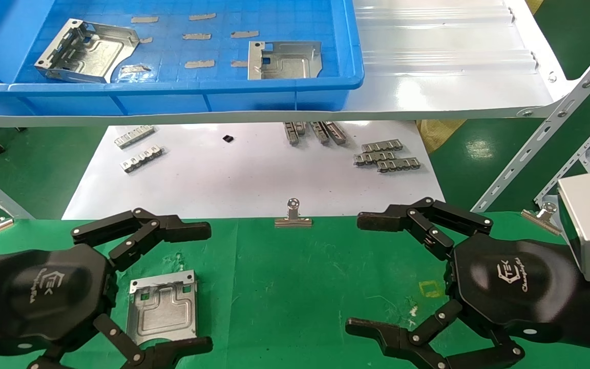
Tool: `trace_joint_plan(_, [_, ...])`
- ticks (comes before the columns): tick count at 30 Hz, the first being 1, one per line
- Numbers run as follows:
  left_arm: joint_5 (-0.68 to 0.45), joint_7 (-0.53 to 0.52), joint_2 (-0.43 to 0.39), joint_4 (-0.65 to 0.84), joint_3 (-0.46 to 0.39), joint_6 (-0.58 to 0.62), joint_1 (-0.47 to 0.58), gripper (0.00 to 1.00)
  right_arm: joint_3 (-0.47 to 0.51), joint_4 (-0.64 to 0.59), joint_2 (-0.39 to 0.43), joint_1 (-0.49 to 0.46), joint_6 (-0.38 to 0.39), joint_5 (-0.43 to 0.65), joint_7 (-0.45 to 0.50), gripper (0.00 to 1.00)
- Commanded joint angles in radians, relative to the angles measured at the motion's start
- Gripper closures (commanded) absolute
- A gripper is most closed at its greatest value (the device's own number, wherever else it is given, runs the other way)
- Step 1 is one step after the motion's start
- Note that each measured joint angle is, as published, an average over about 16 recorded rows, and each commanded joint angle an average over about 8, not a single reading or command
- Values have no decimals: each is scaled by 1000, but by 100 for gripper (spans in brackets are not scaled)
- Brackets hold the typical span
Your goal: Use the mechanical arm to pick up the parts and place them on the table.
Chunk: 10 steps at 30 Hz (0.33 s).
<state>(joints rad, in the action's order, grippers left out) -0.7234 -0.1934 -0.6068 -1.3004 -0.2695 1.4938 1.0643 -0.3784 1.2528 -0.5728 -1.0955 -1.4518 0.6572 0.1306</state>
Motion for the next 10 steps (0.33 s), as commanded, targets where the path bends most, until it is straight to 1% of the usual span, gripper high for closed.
trace_joint_plan(1, [-2, 1, -1, 3, -2, 0, 2, 0, 0, 0, 0, 0, 0, 0, 0, 0])
trace_joint_plan(10, [-4, 4, -3, 10, -6, 1, 6, 0, 0, 0, 0, 0, 0, 0, 0, 0])
